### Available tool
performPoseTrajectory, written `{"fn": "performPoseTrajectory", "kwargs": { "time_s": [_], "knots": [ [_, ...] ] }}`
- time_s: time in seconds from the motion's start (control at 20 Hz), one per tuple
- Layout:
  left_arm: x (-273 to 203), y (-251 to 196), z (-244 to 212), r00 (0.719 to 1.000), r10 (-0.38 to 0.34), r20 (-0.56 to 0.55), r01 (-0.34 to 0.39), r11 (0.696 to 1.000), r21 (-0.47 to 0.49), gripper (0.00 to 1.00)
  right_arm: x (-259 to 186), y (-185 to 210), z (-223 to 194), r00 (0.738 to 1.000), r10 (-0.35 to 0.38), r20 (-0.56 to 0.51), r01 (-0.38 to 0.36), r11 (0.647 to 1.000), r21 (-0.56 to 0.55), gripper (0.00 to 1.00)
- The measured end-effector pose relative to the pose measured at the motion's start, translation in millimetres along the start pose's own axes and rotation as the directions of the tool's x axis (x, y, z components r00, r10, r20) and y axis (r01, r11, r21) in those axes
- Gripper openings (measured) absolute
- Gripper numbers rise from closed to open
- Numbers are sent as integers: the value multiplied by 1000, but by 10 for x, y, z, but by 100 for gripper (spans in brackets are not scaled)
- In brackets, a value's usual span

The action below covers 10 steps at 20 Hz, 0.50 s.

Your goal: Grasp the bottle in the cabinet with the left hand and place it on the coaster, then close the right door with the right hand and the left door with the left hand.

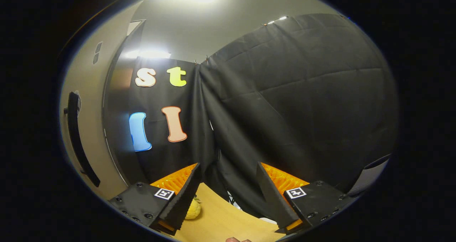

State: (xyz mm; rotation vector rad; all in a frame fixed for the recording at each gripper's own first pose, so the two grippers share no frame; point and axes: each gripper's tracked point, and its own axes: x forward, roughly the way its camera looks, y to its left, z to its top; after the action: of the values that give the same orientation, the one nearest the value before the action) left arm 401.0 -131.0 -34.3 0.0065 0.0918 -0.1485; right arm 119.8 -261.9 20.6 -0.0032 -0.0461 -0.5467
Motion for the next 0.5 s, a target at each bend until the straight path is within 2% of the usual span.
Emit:
{"fn": "performPoseTrajectory", "kwargs": {
  "time_s": [0.05,0.1,0.15,0.2,0.25,0.3,0.35,0.4,0.45,0.5],
  "knots": [
    [30,-20,10,1000,0,0,0,1000,2,87,36,5,-1,1000,1,0,-1,1000,-1,93],
    [81,-19,9,1000,5,1,-5,1000,7,87,86,3,-2,1000,1,1,-1,1000,-1,98],
    [148,-9,-23,1000,10,-2,-10,1000,12,81,116,12,0,1000,2,2,-2,1000,-3,98],
    [208,-5,-37,1000,12,-4,-12,1000,16,94,146,10,-8,1000,1,3,-1,1000,-5,98],
    [253,-10,-65,1000,12,-7,-12,1000,19,87,168,7,-8,1000,-1,3,1,1000,-8,98],
    [290,-13,-74,1000,10,-9,-10,1000,23,94,199,4,-11,1000,-2,3,2,1000,-10,98],
    [324,-3,-93,1000,12,-11,-12,999,30,77,213,5,-15,1000,-3,2,3,1000,-10,98],
    [352,4,-99,1000,17,-14,-17,999,41,85,236,0,-22,1000,-4,1,4,1000,-11,98],
    [382,3,-110,1000,21,-13,-21,999,49,86,264,1,-26,1000,-7,-1,7,1000,-11,98],
    [400,2,-117,1000,23,-13,-22,998,52,77,277,-14,-39,1000,-8,-4,8,1000,-11,98]
  ]
}}
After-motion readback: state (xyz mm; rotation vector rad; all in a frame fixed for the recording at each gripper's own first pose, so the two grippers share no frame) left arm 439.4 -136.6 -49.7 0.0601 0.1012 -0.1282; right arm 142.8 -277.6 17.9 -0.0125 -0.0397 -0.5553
